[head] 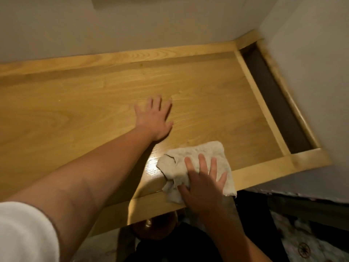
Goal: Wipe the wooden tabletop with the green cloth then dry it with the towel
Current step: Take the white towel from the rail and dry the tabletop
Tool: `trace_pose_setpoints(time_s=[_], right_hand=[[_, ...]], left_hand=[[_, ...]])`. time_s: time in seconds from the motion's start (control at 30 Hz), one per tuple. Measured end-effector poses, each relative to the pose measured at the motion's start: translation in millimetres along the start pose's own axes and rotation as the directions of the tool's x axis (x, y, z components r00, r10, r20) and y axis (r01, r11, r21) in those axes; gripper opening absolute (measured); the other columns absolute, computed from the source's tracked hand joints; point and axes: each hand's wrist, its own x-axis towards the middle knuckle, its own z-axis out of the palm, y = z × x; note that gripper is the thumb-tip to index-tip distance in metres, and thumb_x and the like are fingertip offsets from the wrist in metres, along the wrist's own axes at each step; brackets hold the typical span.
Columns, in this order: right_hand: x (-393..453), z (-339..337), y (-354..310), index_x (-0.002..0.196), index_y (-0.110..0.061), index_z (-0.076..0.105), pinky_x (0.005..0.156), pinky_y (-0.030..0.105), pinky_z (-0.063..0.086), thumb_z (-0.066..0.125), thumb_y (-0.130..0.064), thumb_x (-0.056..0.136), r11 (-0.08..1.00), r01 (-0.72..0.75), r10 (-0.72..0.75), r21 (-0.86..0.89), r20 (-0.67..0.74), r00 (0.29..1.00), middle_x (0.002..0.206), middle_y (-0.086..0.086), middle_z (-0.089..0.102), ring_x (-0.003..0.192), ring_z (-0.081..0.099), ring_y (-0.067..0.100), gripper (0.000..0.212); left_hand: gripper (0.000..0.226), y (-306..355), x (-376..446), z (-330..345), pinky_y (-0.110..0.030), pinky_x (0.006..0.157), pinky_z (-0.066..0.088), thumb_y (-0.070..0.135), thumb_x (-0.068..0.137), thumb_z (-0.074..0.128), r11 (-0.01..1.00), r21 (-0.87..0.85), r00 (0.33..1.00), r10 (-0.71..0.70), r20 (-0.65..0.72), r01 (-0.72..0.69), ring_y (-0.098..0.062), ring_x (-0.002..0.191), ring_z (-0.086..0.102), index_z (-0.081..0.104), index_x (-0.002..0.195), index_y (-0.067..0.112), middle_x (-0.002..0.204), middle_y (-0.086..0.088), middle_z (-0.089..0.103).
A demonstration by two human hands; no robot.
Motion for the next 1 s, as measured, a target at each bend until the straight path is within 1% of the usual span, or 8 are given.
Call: trace_pose_setpoints(time_s=[0.13,0.27,0.4,0.47,0.57,0.7,0.8,1.0], right_hand=[[26,-1,7,0.147,-0.038,0.036,0.099,0.072,0.024,0.043,-0.07,0.076,1.0,0.02,-0.02,-0.01,-0.018,1.0,0.157,0.008,0.033,0.143,0.023,0.046,0.077],[89,-7,17,0.151,-0.045,0.015,0.106,0.073,0.007,0.029,-0.074,0.084,1.0,0.017,-0.017,0.005,-0.031,0.999,0.165,0.005,0.011,0.149,0.001,0.042,0.075],[171,-25,25,0.147,-0.044,0.024,0.104,0.075,0.014,0.041,-0.067,0.074,0.985,0.166,-0.169,-0.044,-0.071,0.983,0.161,0.005,0.022,0.146,0.013,0.044,0.078],[207,-33,27,0.146,-0.045,0.025,0.103,0.075,0.016,0.043,-0.065,0.073,0.97,0.231,-0.237,-0.073,-0.084,0.968,0.16,0.005,0.024,0.145,0.015,0.043,0.078],[279,-51,12,0.146,-0.045,0.03,0.105,0.073,0.014,0.039,-0.064,0.08,0.98,0.195,-0.201,-0.051,-0.166,0.965,0.16,0.003,0.026,0.146,0.016,0.041,0.07],[386,-78,-25,0.149,-0.048,0.013,0.106,0.075,0.005,0.027,-0.066,0.084,0.989,0.146,-0.147,-0.011,-0.122,0.982,0.164,0.0,0.013,0.148,0.002,0.04,0.07],[440,-90,-45,0.15,-0.045,0.009,0.103,0.076,-0.001,0.02,-0.07,0.083,0.991,0.131,-0.131,-0.008,-0.119,0.984,0.165,0.003,0.009,0.148,-0.003,0.043,0.073],[453,-104,-52,0.152,-0.04,0.006,0.104,0.077,-0.004,0.022,-0.066,0.085,0.991,0.129,-0.131,-0.03,-0.055,0.99,0.164,0.01,0.003,0.147,-0.007,0.046,0.074]], left_hand=[[0.077,22,4,29,-0.072,0.113,-0.005,0.072,0.09,0.011,0.998,-0.033,0.997,-0.059,-0.042,0.058,-0.029,0.155,-0.013,-0.001,0.158,0.04,0.17,-0.001,-0.007],[0.075,18,12,31,-0.07,0.112,-0.006,0.071,0.09,0.01,0.998,-0.036,0.998,-0.059,-0.034,0.058,-0.028,0.154,-0.014,-0.004,0.157,0.04,0.169,0.001,-0.012],[0.061,19,10,31,-0.069,0.115,-0.001,0.059,0.099,0.012,0.997,-0.039,0.997,-0.069,-0.041,0.067,-0.028,0.155,-0.01,-0.002,0.156,0.041,0.17,0.0,-0.006],[0.058,20,8,30,-0.068,0.115,-0.001,0.052,0.099,0.019,0.994,-0.071,0.995,-0.087,-0.042,0.084,-0.027,0.155,-0.008,0.008,0.156,0.043,0.17,0.001,-0.002],[0.054,22,9,27,-0.068,0.115,0.002,0.051,0.098,0.027,0.99,-0.091,0.991,-0.117,-0.059,0.111,-0.026,0.156,-0.004,0.032,0.151,0.038,0.17,0.003,0.003],[0.063,20,7,25,-0.07,0.115,0.005,0.058,0.099,0.027,0.993,-0.065,0.993,-0.104,-0.06,0.1,-0.026,0.155,-0.004,0.014,0.157,0.037,0.17,0.001,0.005],[0.069,19,6,26,-0.071,0.114,0.008,0.065,0.096,0.032,0.994,-0.058,0.993,-0.097,-0.069,0.093,-0.029,0.155,0.002,0.018,0.157,0.036,0.169,-0.001,0.011],[0.072,21,9,24,-0.069,0.116,0.003,0.071,0.095,0.024,0.993,-0.044,0.993,-0.112,-0.036,0.111,-0.025,0.155,-0.004,0.01,0.158,0.039,0.17,0.002,0.003]])
